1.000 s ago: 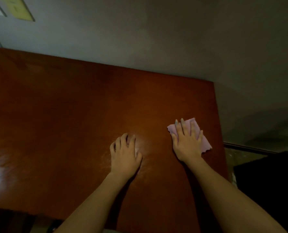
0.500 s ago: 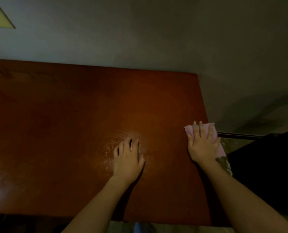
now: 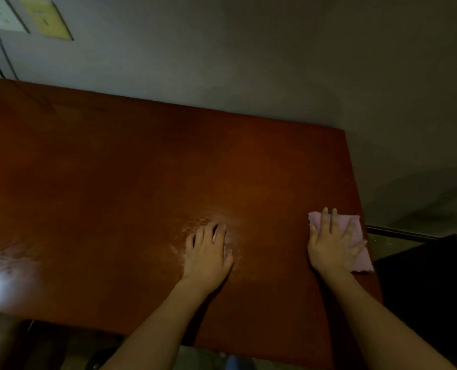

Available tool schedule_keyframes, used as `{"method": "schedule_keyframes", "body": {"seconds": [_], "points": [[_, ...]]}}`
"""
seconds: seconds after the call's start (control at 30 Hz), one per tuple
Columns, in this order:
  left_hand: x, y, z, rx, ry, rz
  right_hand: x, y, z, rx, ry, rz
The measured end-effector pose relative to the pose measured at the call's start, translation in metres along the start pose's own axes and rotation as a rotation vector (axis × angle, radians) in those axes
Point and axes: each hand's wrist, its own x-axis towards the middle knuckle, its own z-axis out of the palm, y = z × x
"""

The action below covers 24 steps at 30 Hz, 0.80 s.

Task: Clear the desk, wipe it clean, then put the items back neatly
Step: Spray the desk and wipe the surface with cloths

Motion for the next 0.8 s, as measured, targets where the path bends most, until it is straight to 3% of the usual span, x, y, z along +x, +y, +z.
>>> {"method": "schedule_keyframes", "body": {"seconds": [0.17, 0.27, 0.33, 0.8], "points": [[-0.007, -0.033, -0.012, -0.021, 0.037, -0.058, -0.012, -0.056, 0.006, -0.027, -0.011, -0.094], [-0.014, -0.060, -0.014, -0.037, -0.021, -0.110, -0.020, -0.096, 0.010, -0.043, -0.011, -0.160], [-0.017, -0.080, -0.015, -0.061, 0.035, -0.127, -0.026, -0.127, 0.014, -0.047, -0.013, -0.209], [-0.046, -0.249, -0.045, -0.077, 0.059, -0.363, -0.080, -0.375, 0.050, -0.140, -0.033, -0.627]]}}
